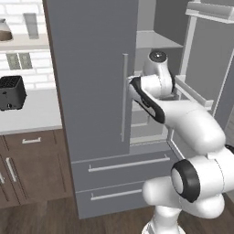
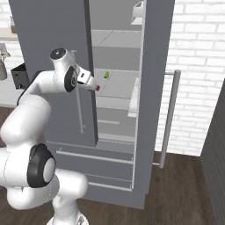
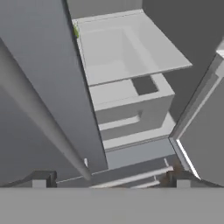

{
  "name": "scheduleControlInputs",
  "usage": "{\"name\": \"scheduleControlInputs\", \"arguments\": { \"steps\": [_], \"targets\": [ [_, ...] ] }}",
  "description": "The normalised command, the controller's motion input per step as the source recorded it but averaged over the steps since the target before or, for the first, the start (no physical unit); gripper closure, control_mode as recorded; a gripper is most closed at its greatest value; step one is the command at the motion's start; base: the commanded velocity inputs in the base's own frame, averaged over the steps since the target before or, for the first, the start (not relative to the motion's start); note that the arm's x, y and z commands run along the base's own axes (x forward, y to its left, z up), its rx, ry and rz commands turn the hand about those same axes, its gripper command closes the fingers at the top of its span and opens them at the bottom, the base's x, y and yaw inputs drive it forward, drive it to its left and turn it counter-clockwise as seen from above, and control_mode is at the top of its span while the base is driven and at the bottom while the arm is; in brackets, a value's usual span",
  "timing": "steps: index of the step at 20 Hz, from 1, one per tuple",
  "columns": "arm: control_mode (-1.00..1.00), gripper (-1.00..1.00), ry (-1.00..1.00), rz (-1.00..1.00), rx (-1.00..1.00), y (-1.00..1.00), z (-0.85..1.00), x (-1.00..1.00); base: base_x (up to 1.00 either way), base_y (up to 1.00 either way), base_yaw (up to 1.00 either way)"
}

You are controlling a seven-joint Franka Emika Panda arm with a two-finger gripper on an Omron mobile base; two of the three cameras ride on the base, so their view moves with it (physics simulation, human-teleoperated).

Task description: Take the strawberry from the fridge and place it on top of the pancake, located on the dining counter.

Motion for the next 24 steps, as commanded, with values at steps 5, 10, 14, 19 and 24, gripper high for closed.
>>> {"name": "scheduleControlInputs", "arguments": {
  "steps": [5, 10, 14, 19, 24],
  "targets": [
    [-1.00, -1.00, -0.18, -0.15, 0.09, 0.82, 0.47, 0.49, 0.00, 0.00, 0.00],
    [-1.00, -1.00, -0.05, -0.03, -0.05, 0.52, 0.27, 0.49, 0.00, 0.00, 0.00],
    [-1.00, -1.00, 0.00, 0.14, -0.05, 0.04, 0.00, 0.33, 0.00, 0.00, 0.00],
    [-1.00, -1.00, 0.00, 0.02, 0.00, -0.21, -0.18, 0.24, 0.00, 0.00, 0.00],
    [-1.00, -1.00, 0.00, 0.00, -0.07, -0.16, -0.03, 0.26, 0.00, 0.00, 0.00]
  ]
}}
